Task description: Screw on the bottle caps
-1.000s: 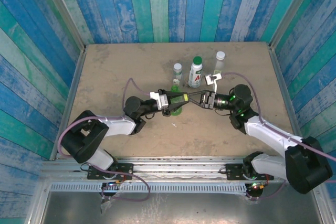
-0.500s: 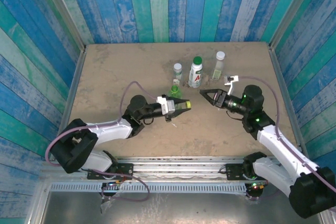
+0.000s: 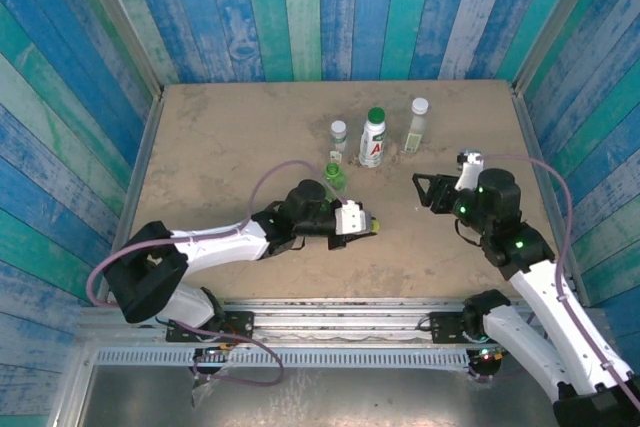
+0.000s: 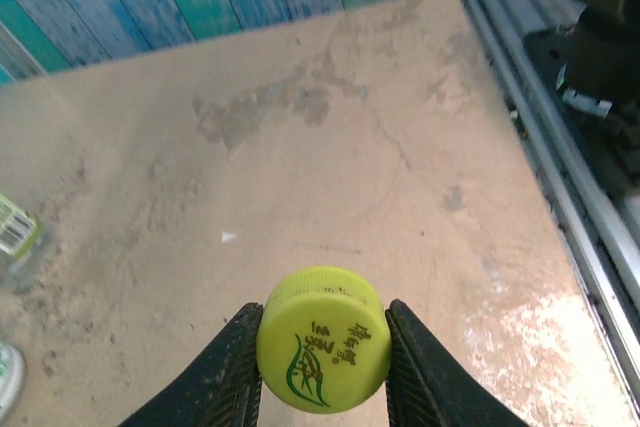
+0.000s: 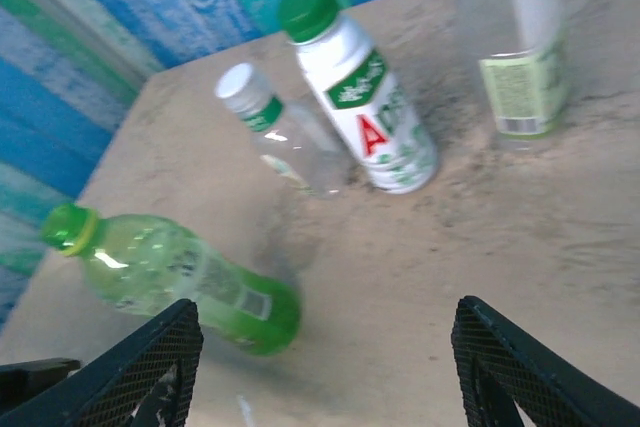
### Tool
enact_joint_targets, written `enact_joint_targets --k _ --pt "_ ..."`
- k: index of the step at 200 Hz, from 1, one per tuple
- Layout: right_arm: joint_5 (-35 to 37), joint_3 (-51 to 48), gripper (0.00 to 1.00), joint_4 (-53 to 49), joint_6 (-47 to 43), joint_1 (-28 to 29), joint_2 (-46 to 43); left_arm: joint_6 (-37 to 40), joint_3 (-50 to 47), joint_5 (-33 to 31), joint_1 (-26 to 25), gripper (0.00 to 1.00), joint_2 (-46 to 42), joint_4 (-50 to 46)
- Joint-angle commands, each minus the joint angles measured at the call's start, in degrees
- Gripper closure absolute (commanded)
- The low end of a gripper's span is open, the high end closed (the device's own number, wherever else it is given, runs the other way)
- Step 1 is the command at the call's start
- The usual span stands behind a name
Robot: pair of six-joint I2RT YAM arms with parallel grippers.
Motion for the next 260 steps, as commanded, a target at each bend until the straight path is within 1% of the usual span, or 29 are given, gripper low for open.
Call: enact_joint_targets --k 1,11,15,38,62,97,130,163,189,208,226,240,260 --pt "10.3 -1.1 0.25 -4.8 -3.0 -0.2 -3.9 3.3 3.3 -5.7 -0.8 0.66 3.7 -9.9" --pt "12.2 -2.0 0.21 -4.5 -3.4 -0.2 -6.1 3.6 4.5 -6.9 -0.8 0.66 4.7 -11.6" --pt "12.8 -2.3 0.2 -4.5 -3.5 -0.2 -6.9 3.7 5.0 -7.2 -2.6 0.66 5.1 -12.1" --pt "14.8 -3.6 0.16 -4.8 -4.1 -0.2 -10.0 5.2 8.2 -9.2 -4.2 0.66 8.6 -17.1" --pt "14.3 -3.4 0.16 -6.6 -4.9 -0.2 -10.3 5.9 12.4 -10.5 -5.3 0.66 13.5 -23.5" --pt "13.7 -3.7 0.16 -7.2 -5.2 -0.2 -10.4 6.2 16.7 -12.4 -6.6 0.66 18.8 -29.1" --pt "13.5 -3.7 0.17 -6.9 -5.0 -0.2 -9.5 6.3 20.3 -10.5 -7.0 0.65 22.6 -34.6" --pt "13.1 -3.3 0.18 -6.6 -4.7 -0.2 -8.4 5.8 22.6 -10.7 -7.2 0.65 25.9 -38.1" --pt "13.5 -3.4 0.19 -6.6 -4.5 -0.2 -7.9 5.4 23.2 -9.8 -7.3 0.63 27.1 -38.0" --pt "13.0 -3.3 0.2 -6.5 -4.0 -0.2 -7.2 4.4 21.4 -9.7 -7.3 0.61 25.5 -34.1" --pt "12.1 -3.4 0.2 -6.0 -3.7 -0.2 -6.3 4.0 19.1 -10.1 -7.3 0.47 23.1 -30.0" --pt "11.4 -3.4 0.2 -5.7 -3.6 -0.2 -5.6 3.8 18.4 -9.3 -7.3 0.43 21.6 -28.4" --pt "10.4 -3.2 0.2 -5.2 -3.6 -0.2 -4.7 3.5 17.3 -8.3 -7.3 0.41 19.5 -26.7"
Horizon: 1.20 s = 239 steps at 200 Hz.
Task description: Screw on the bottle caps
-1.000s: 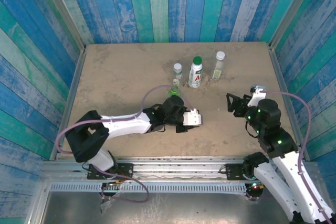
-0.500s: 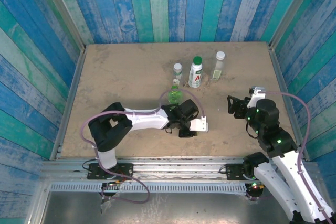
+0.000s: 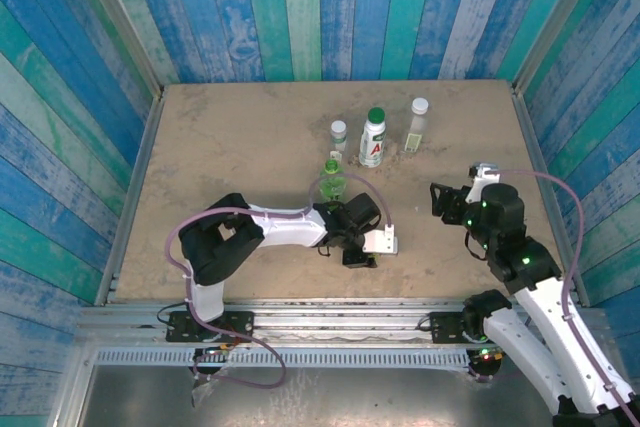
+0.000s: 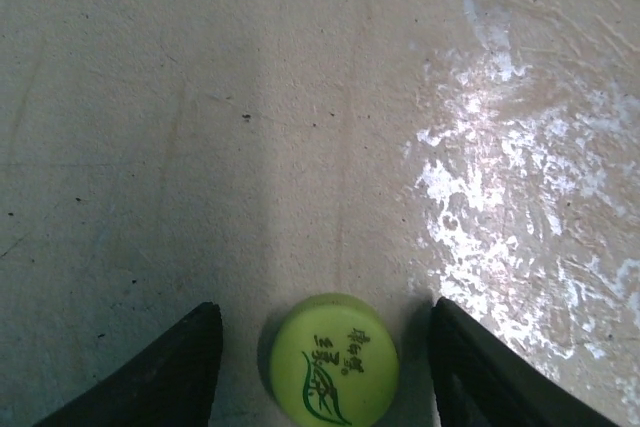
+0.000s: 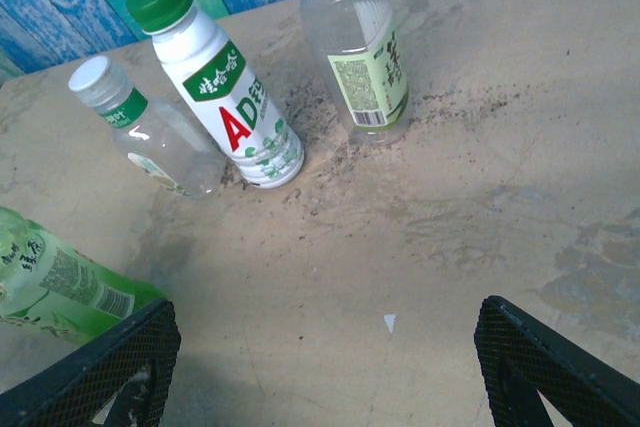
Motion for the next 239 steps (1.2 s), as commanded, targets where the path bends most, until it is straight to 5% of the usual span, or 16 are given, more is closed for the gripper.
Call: enact_joint_targets --k 1,105,143,168,203,239 --pt "-1.6 -0.4 0.2 1.2 0.4 -0.1 0.7 -0.6 -2.4 1.2 -0.3 0.41 -4.9 2.8" --pt "-4.2 -2.1 0.18 4.5 1.0 -0.1 3.2 -5.4 -17.0 5.1 0.0 0.39 -27.4 23.1" --pt "-5.5 -5.1 0.09 10.0 0.9 -0.1 1.3 -14.8 -29.1 7.8 5.4 0.34 -41.0 41.4" --pt "-10.4 -7.9 0.0 15.9 -0.6 -0.2 0.3 -18.1 -35.4 4.2 8.2 0.18 -48.5 45.9" --pt "-18.1 -7.6 0.0 18.9 -5.2 -0.1 2.9 -24.4 -44.8 -2.0 13.0 0.0 -55.8 54.2" --pt "-17.7 -7.2 0.0 19.9 -9.9 4.5 5.3 -28.4 -49.5 -3.8 18.7 0.06 -53.2 63.0"
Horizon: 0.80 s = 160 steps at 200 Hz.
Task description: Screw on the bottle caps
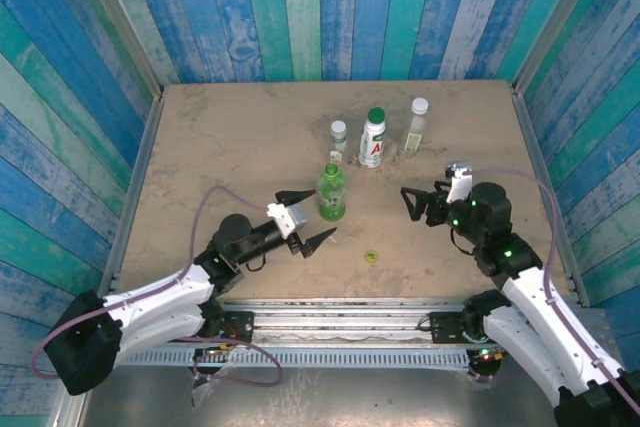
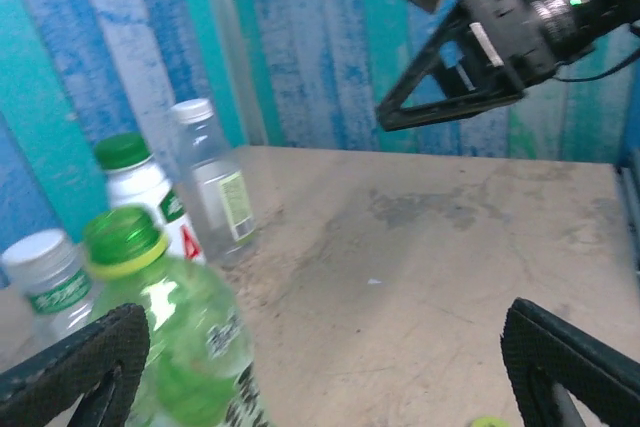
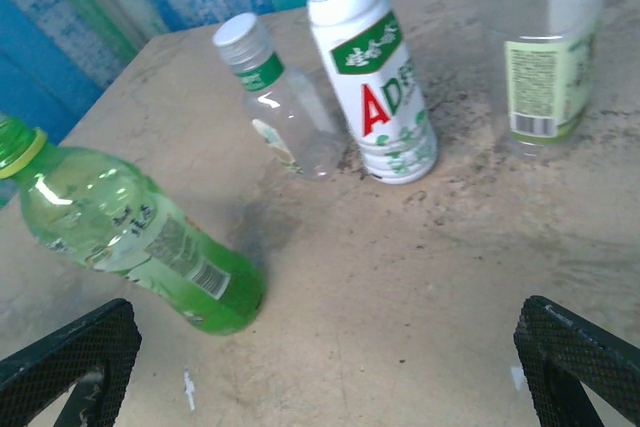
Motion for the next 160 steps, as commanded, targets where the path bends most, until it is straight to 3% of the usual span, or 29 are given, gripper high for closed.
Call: enact_joint_targets --k 1,34,69,136,160 --pt "-1.3 0.4 0.0 2.2 -5.0 3.5 1.0 -5.1 -2.1 -2.5 3.6 0.06 2.6 10.0" --pt "4.2 2.1 0.0 1.8 -8.5 11.9 5.1 -5.0 -1.2 2.1 6.9 0.06 14.4 18.9" --pt "6.3 3.1 0.0 2.4 -8.9 16.1 9.3 -5.6 1.9 4.4 8.9 0.06 28.0 28.8" --pt "7.1 3.1 0.0 2.6 -8.1 16.7 10.2 -7.1 7.3 7.2 10.2 0.06 46.0 44.9" --pt "7.8 2.9 0.0 2.4 -7.5 16.7 9.9 -8.0 8.7 8.6 10.2 0.0 51.0 50.3"
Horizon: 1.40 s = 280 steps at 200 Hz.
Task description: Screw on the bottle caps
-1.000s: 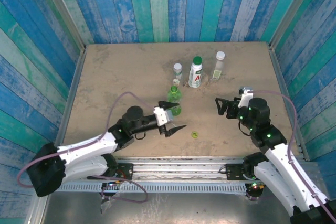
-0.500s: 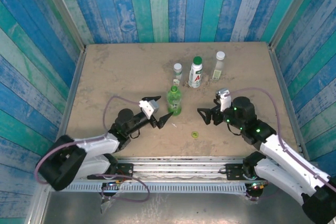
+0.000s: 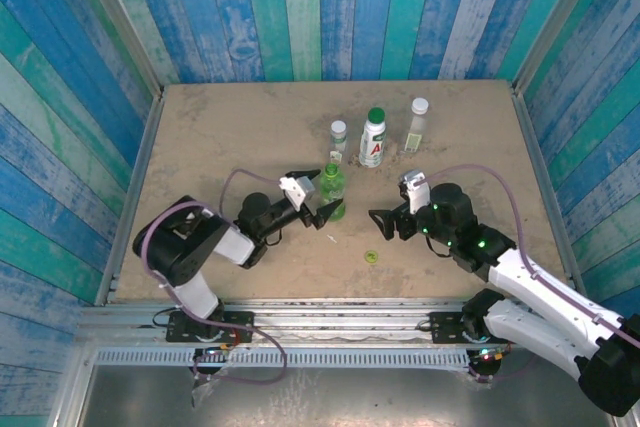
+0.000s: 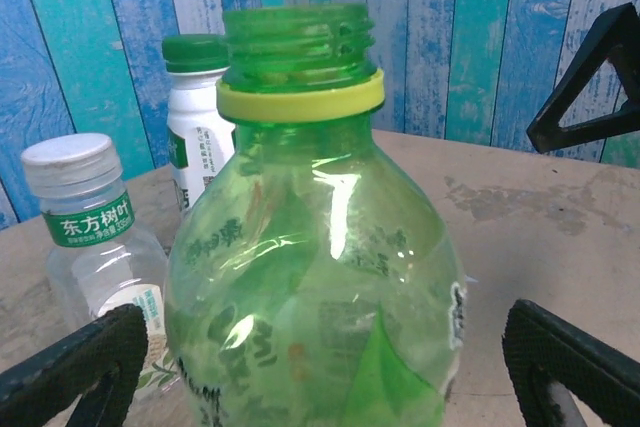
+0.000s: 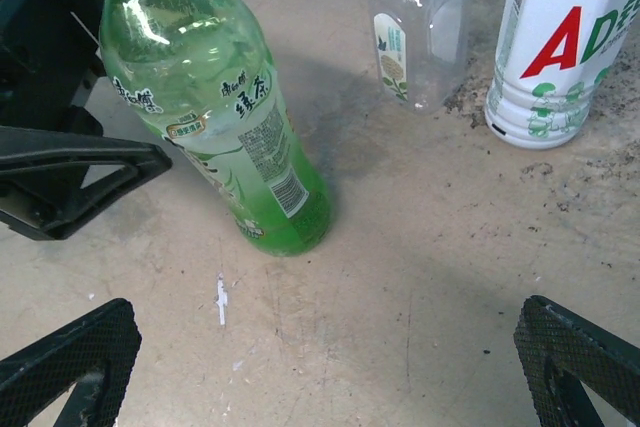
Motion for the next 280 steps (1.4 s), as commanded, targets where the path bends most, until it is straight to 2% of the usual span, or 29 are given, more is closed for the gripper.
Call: enact_joint_targets --k 1,44,87,110,144,174,224,280 --pt "1.6 1.0 0.0 0.7 0.7 0.3 -0.6 -1.3 1.8 2.5 0.2 0.0 5.0 9.8" --pt "3.3 0.9 0.0 0.1 1.1 0.3 -0.8 -2.3 3.3 4.7 0.3 0.13 9.5 13.2" --pt "2.7 0.8 0.0 0.2 1.5 0.3 0.0 -2.3 4.0 6.3 0.3 0.3 9.6 12.1" --pt "2.7 0.6 0.02 0.0 1.7 0.3 0.5 -2.5 4.0 6.7 0.3 0.34 9.7 12.0" --pt "4.2 0.3 0.08 -1.3 1.5 2.6 2.0 -4.5 4.0 7.3 0.5 0.37 9.8 12.9" --pt "11.4 -0.3 0.17 -4.2 2.4 9.4 4.8 -9.0 3.8 8.0 1.5 0.38 10.2 15.4" --pt "19.9 -0.3 0.36 -7.1 6.7 19.4 13.0 -8.4 3.7 8.5 1.7 0.36 10.5 14.6" --pt "17.1 -1.1 0.45 -3.2 11.1 22.2 21.2 -8.2 3.7 8.1 1.7 0.36 10.2 13.3"
